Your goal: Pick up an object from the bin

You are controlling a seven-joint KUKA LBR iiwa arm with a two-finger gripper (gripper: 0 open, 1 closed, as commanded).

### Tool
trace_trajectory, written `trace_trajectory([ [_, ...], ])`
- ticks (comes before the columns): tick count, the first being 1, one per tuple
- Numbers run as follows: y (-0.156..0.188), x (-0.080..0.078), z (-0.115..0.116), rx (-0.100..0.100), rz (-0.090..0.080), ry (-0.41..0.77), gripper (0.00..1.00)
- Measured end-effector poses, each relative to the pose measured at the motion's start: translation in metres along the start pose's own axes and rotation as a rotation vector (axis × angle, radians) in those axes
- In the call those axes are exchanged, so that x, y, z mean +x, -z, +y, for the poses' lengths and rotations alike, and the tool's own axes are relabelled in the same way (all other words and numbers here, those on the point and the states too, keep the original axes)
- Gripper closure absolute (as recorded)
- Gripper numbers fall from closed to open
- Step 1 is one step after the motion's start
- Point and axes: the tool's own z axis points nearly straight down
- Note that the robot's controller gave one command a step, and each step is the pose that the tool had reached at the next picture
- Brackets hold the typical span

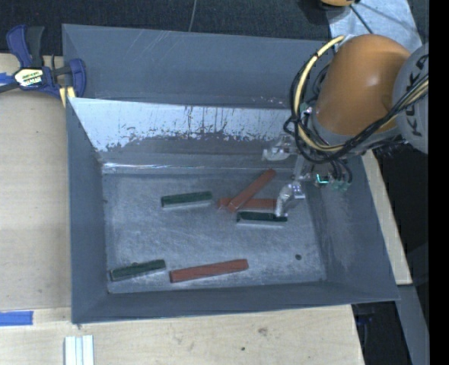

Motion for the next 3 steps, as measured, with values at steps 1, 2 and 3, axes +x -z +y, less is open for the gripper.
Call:
trace_trajectory([
  [1, 0.0, 0.0, 0.0, 0.0, 0.0, 0.001, 0.0],
  [2, -0.05, -0.007, -0.003, 0.0, -0.007, -0.003, 0.0],
  [3, -0.112, 0.009, 0.011, 0.002, -0.025, 0.156, 1.0],
])
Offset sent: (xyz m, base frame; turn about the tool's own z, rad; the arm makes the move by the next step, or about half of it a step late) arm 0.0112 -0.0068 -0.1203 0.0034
